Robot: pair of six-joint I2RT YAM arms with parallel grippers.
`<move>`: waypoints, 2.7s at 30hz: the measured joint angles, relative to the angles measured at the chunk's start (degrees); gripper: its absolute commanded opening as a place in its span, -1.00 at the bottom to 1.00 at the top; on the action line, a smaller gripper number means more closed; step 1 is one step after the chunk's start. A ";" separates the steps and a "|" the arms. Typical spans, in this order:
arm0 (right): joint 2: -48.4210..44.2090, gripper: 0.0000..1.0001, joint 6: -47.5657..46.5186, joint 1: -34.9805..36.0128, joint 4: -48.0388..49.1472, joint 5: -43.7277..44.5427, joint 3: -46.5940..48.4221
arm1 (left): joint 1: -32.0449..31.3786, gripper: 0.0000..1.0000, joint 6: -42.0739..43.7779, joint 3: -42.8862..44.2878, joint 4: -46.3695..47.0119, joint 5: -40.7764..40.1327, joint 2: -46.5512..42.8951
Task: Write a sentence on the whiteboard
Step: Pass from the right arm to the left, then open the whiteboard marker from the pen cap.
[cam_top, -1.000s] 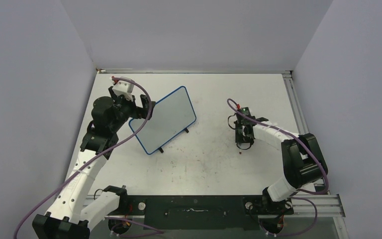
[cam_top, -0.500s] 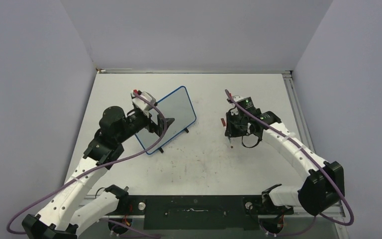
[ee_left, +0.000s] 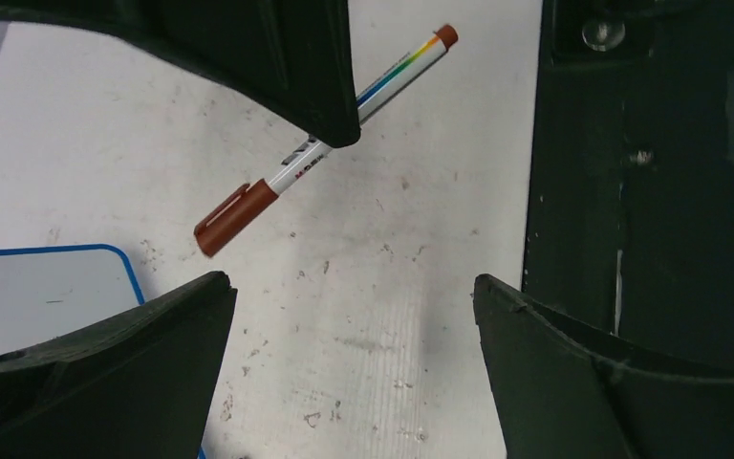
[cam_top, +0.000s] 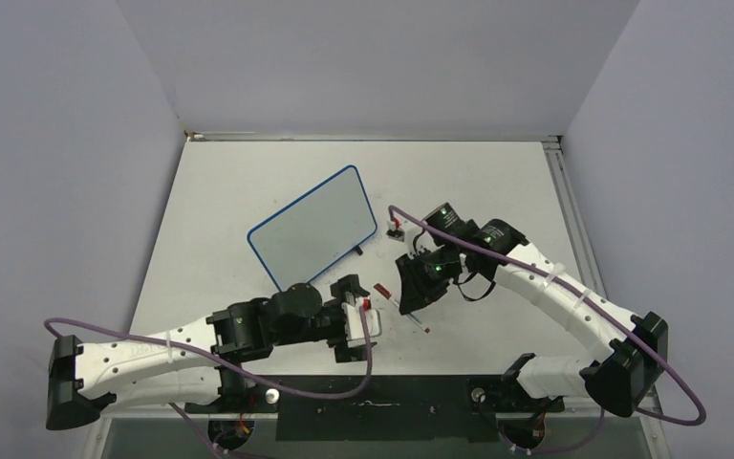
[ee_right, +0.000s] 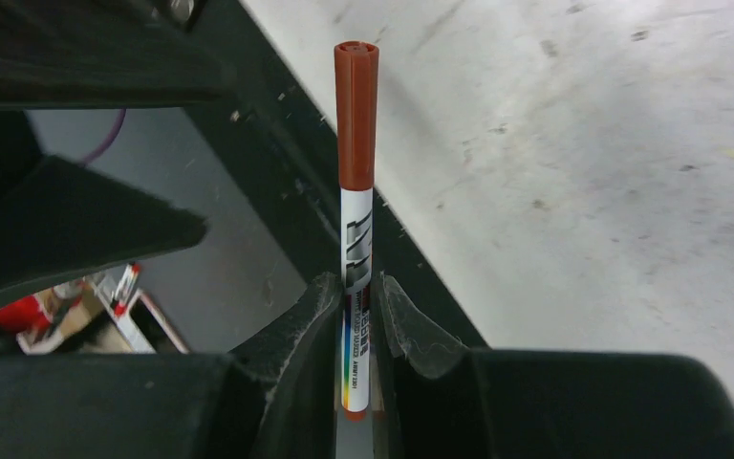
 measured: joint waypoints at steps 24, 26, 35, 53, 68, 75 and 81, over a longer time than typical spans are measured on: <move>5.40 -0.89 -4.09 11.06 -4.55 -9.40 2.21 | -13.38 -0.32 4.92 -3.39 -0.81 -14.53 6.62; 5.40 -0.89 -4.11 11.21 -4.81 -9.75 2.21 | -13.75 -0.56 4.92 -3.39 -0.85 -15.10 6.71; 5.38 -0.31 -4.07 10.82 -4.02 -8.37 3.17 | -14.29 -1.00 1.88 -3.23 -1.62 -17.09 7.69; -11.13 0.22 9.42 0.24 19.71 -9.79 -13.03 | -5.01 -1.00 -2.78 -2.10 -2.08 -8.81 5.79; -11.02 -0.09 16.09 2.64 27.71 -14.23 -17.20 | -4.94 -1.00 -4.70 0.24 -3.45 -7.93 7.85; -11.19 -0.31 17.99 3.34 29.94 -14.23 -18.49 | -4.66 -1.00 -5.35 0.33 -3.67 -7.85 7.91; -11.23 -0.58 18.73 3.50 30.29 -14.21 -19.10 | -4.33 -1.00 -5.62 0.35 -3.69 -7.82 8.07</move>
